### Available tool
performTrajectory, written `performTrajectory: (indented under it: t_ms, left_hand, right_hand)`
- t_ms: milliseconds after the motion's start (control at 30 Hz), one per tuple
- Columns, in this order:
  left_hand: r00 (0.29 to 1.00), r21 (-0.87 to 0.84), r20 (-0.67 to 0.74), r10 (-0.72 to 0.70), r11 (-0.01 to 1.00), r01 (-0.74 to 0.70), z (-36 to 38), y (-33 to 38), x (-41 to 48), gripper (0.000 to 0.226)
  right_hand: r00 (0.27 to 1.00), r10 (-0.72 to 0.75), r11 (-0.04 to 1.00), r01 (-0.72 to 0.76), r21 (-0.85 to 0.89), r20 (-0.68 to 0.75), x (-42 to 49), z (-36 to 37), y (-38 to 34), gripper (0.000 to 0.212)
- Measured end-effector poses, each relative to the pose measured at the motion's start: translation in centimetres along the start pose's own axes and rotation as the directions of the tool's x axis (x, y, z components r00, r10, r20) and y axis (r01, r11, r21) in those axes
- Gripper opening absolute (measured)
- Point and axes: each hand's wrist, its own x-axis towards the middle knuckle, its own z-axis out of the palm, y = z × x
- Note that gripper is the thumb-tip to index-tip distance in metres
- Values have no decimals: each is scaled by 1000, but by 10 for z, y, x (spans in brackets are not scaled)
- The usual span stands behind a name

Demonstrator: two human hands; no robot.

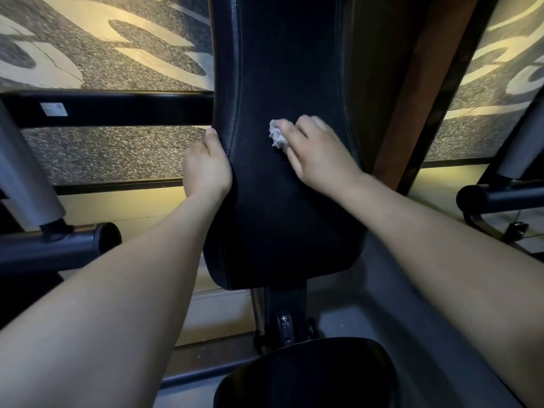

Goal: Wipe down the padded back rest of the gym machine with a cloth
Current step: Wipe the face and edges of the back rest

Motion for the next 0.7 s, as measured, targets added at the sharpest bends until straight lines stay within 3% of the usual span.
performTrajectory:
  t_ms: [33,167,233,333,433,500,600,633,700]
  left_hand:
    - [1000,-10,-3,3,1000,-3,0,0,0,68]
    - [1000,3,-20,16,1000,-16,0,-2,0,66]
    - [1000,2,-15,16,1000,-16,1,-1,0,66]
    - [1000,26,5,11,1000,-11,0,0,0,67]
    - [1000,54,11,15,998,-15,0,0,-1,69]
    - [1000,59,9,25,998,-25,0,0,0,69]
    - [1000,55,7,25,998,-25,1,-2,2,69]
    - [1000,45,6,23,999,-23,1,-2,3,69]
    - [1000,22,2,14,1000,-14,2,-2,4,70]
  right_hand:
    - [1000,-6,1000,6,18,9,-5,4,-6,41]
    - [937,-316,949,315,27,151,-22,4,-12,38]
    - [946,-294,954,299,-19,135,-6,-1,1,39]
    - [997,-73,994,74,-77,22,26,-7,16,40]
    - [994,95,995,-97,-36,-58,37,-2,4,41]
    - [999,-48,999,48,9,4,23,4,-10,41]
    - [930,-339,940,340,17,141,7,-2,0,38]
    - [923,-352,933,360,-23,157,13,-7,9,39]
    - [964,-242,963,252,-95,111,32,-15,25,39]
